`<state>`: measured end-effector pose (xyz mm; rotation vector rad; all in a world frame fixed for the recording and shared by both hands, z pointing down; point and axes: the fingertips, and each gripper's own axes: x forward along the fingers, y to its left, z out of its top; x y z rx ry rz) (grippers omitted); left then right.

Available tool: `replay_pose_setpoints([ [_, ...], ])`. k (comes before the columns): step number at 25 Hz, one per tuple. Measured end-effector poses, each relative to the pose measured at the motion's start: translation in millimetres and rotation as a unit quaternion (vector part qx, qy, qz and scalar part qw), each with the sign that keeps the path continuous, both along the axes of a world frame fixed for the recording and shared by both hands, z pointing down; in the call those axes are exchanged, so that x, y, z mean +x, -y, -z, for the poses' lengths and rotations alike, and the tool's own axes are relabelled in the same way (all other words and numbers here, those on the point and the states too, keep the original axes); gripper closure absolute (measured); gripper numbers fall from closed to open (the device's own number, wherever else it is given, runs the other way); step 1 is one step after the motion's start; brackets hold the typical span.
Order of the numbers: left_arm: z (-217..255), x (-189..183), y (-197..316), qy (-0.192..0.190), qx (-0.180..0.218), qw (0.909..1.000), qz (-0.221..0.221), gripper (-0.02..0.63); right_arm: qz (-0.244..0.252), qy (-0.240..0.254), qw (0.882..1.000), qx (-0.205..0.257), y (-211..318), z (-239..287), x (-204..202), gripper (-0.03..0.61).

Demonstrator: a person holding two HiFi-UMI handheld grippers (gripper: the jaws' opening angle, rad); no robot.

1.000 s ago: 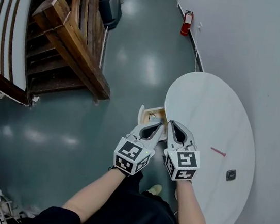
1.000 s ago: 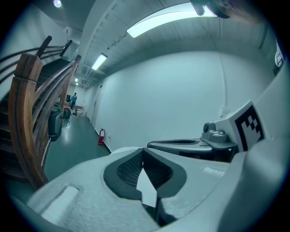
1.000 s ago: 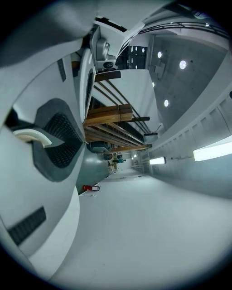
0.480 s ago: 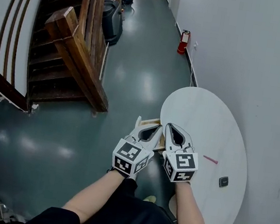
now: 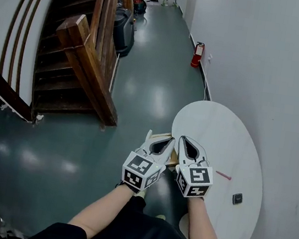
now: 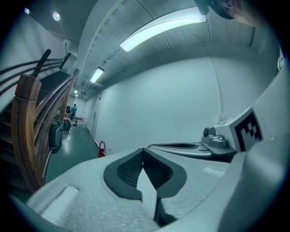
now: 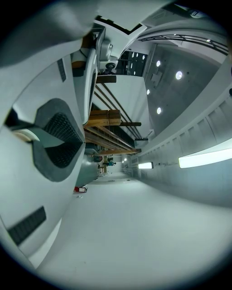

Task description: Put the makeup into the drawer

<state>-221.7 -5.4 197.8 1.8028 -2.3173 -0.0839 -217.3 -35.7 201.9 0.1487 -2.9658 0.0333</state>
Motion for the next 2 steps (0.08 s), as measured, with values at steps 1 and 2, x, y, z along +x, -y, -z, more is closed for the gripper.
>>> replay_pose_setpoints([
  [1,-0.4,1.6,1.6,0.001,0.0,1.0,0.0,0.603,-0.001,0.001,1.0,0.0,2.0,-0.6,2.0,0.563],
  [2,-0.7,3.0,3.1,0.001,0.0,1.0,0.0,0.603,-0.001,0.001,1.0,-0.001,4.0,-1.1,3.9,0.563],
])
